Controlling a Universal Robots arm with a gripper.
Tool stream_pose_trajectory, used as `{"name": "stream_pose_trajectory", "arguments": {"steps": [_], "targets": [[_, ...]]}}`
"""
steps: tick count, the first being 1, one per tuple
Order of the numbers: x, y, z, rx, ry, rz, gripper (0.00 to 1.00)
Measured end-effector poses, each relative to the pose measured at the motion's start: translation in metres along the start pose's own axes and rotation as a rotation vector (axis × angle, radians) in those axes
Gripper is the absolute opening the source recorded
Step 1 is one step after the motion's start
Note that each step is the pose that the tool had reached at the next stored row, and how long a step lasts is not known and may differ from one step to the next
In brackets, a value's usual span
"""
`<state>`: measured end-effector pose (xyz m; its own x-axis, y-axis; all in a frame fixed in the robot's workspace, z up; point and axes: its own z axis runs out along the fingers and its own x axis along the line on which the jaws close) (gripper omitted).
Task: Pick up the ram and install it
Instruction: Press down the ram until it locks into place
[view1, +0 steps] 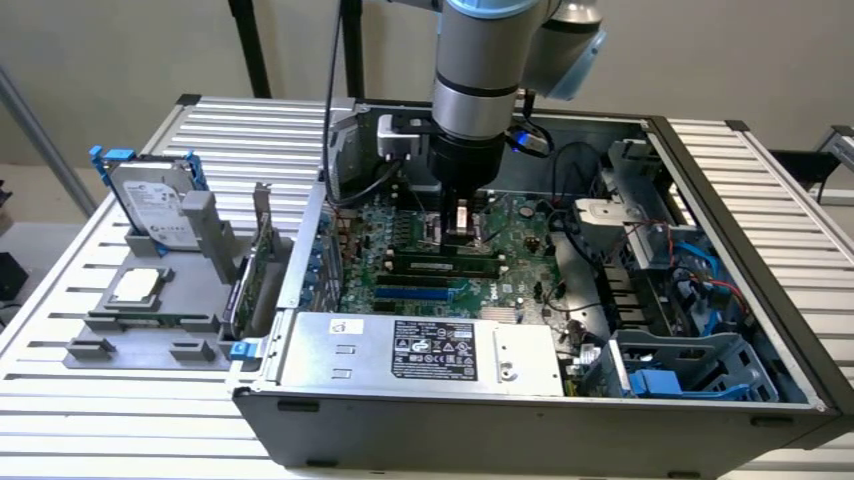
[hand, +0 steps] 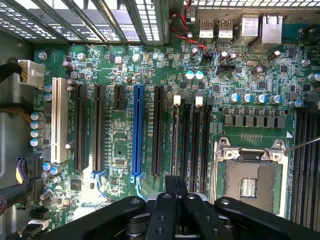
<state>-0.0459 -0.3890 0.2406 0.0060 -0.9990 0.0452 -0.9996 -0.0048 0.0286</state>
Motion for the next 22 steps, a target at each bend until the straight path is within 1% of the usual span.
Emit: {"name": "stream_pose_trajectory", "arguments": {"steps": [10,13,16,18,22], "targets": [[0.0,-0.0001,0.0,0.0,0.0,0.0,0.11],[0.0,-0.0028,0.0005,0.0001,0.0,0.0,0.11],[0.0,-0.0033,0.0043,0.0003,0.0001,0.0,0.11],[0.0,-0.0032,0.0079,0.002,-0.0001,0.0,0.11],[0.0,-0.0031,0.0146,0.004,0.0016,0.0,0.11]]}}
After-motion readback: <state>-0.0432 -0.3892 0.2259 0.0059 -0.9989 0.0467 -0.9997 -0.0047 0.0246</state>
